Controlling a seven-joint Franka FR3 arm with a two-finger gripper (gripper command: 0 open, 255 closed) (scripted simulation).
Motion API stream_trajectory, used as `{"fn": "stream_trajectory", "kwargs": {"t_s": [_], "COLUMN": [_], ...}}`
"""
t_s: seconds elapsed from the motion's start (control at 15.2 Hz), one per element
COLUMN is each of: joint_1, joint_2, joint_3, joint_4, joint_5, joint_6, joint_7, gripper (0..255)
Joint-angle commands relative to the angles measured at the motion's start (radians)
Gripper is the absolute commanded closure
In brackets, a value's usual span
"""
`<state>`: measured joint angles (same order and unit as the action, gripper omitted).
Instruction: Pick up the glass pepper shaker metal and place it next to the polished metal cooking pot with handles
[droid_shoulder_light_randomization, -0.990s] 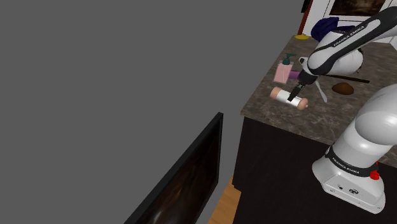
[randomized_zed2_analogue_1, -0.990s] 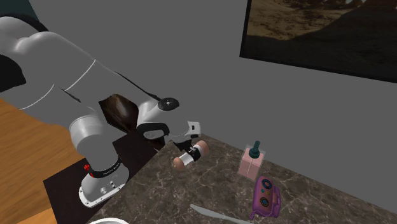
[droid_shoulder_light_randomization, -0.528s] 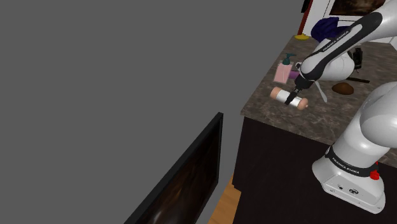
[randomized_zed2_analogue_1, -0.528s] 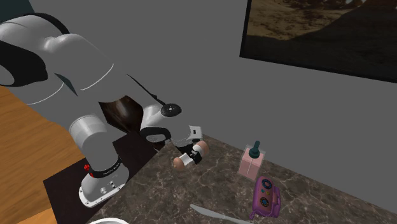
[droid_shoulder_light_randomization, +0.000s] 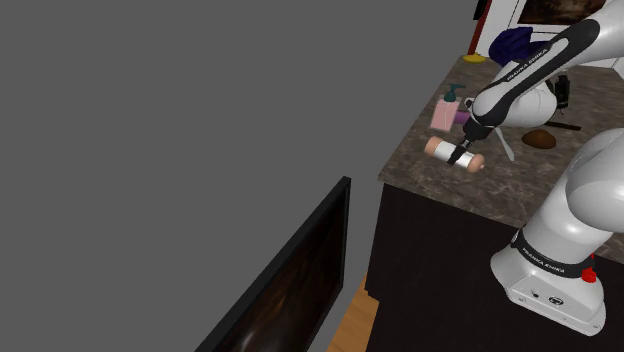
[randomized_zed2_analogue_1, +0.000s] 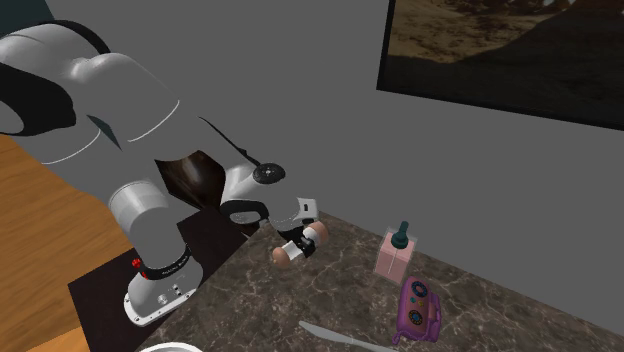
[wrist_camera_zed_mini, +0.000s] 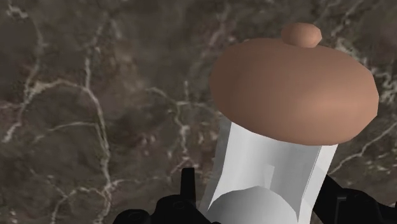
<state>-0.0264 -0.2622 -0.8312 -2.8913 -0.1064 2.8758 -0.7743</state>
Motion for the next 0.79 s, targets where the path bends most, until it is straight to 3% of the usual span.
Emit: {"fn": "stream_trajectory", "kwargs": {"t_s": [0.0,0.4,0.73], "joint_1": [0.0,0.001,-0.11], "joint_2": [0.0,0.0,-0.095], "joint_3": [0.0,0.0,0.096], "joint_4": [0.0,0.0,0.01], "joint_5": [0.0,0.0,-0.092], "joint_6": [0.0,0.0,-0.106], "joint_7": [0.0,-0.001,0.075], "gripper": [255,255,255]}}
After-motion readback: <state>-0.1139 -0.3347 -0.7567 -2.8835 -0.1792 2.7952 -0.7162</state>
